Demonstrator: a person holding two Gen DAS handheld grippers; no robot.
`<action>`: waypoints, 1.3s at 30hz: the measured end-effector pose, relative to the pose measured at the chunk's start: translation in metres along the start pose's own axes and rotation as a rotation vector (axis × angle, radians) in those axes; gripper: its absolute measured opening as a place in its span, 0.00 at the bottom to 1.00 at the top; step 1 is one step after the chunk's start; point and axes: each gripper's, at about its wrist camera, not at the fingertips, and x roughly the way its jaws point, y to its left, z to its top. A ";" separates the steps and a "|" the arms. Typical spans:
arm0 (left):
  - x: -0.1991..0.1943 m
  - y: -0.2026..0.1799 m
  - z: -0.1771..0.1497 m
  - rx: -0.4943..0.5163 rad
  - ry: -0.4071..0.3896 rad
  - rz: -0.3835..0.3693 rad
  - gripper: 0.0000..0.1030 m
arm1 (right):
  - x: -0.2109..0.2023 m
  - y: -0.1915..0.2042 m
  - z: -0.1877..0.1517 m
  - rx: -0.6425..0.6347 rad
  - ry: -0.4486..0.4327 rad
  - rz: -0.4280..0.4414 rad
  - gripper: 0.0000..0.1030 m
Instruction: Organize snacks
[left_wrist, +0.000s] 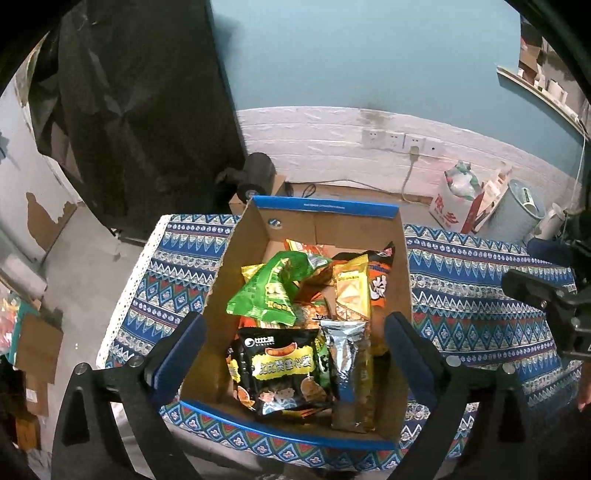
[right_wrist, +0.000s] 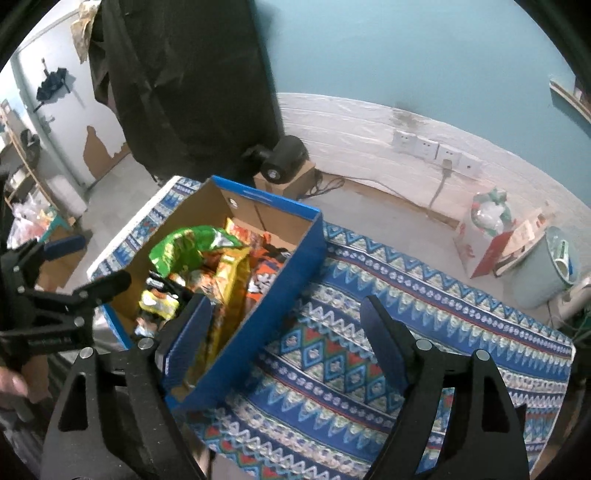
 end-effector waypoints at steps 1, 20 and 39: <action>0.000 -0.002 0.000 0.000 0.001 -0.003 0.95 | -0.001 -0.002 -0.003 -0.002 -0.002 -0.007 0.80; -0.003 -0.026 0.001 0.037 -0.007 0.010 0.95 | -0.017 -0.027 -0.022 0.027 -0.019 -0.025 0.80; 0.000 -0.031 -0.002 0.046 0.012 0.000 0.95 | -0.019 -0.023 -0.022 0.014 -0.010 -0.012 0.80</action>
